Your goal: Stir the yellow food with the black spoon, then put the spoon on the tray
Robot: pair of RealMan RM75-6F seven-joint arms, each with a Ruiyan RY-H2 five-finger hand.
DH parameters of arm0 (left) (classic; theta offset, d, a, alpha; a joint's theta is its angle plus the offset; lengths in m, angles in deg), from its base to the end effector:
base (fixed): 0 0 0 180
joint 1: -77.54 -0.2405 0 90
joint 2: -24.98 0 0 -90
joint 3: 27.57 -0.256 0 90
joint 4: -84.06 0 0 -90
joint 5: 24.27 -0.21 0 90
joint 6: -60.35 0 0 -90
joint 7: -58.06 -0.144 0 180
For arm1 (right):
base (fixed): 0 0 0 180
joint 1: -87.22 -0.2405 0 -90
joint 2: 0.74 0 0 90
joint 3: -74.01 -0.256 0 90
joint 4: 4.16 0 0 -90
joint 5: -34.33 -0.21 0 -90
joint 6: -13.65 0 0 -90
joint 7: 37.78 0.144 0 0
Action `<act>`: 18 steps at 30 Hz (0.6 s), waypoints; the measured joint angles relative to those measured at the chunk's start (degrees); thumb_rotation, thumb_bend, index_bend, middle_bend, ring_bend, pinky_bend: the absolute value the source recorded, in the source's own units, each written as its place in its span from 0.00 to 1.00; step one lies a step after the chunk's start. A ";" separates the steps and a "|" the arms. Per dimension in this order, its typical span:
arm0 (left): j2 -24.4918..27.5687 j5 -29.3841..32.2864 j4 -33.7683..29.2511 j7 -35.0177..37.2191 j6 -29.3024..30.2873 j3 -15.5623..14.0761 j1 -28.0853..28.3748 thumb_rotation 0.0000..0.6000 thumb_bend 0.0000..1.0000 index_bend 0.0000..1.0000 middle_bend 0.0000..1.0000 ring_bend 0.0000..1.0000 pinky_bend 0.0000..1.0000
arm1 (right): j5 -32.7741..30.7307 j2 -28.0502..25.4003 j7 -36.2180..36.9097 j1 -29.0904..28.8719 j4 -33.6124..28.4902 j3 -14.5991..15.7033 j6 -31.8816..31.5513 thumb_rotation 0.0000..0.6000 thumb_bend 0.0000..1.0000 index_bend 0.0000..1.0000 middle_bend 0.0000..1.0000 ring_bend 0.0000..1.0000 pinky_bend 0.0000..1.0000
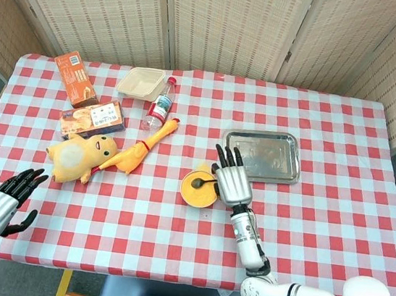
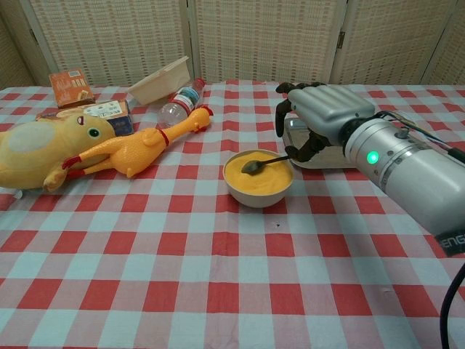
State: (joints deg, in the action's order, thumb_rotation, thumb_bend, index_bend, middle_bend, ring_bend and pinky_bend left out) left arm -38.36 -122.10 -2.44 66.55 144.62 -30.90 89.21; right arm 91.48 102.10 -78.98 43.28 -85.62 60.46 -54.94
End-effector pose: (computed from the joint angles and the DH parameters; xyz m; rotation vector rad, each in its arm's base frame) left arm -0.2954 0.1923 0.1445 -1.6899 -0.8668 -1.0167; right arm -0.1067 -0.3358 -0.0512 1.7158 -0.7672 0.8864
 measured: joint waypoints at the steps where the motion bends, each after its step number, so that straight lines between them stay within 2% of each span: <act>1: -0.06 -0.01 -0.10 -0.29 -0.10 -0.02 0.02 1.00 0.48 0.00 0.00 0.00 0.17 | 0.92 0.00 1.27 0.52 0.99 0.53 -0.40 1.00 0.33 0.45 0.01 0.00 0.00; 9: -0.33 0.65 -0.30 -1.31 -1.17 0.08 0.24 1.00 0.48 0.00 0.00 0.00 0.17 | 7.57 1.97 11.89 3.85 13.06 3.51 -2.28 1.00 0.33 0.46 0.02 0.00 0.00; 18: -0.47 1.72 -0.10 -1.32 -2.12 0.43 0.55 1.00 0.48 0.00 0.00 0.00 0.18 | 10.42 5.74 14.97 4.01 20.26 2.72 -1.09 1.00 0.33 0.49 0.04 0.00 0.00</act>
State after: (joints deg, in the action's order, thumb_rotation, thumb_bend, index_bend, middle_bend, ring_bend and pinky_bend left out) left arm -38.83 -120.38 -2.54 65.23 142.50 -30.47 89.76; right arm 101.90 107.84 -64.01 47.30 -65.36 63.19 -56.03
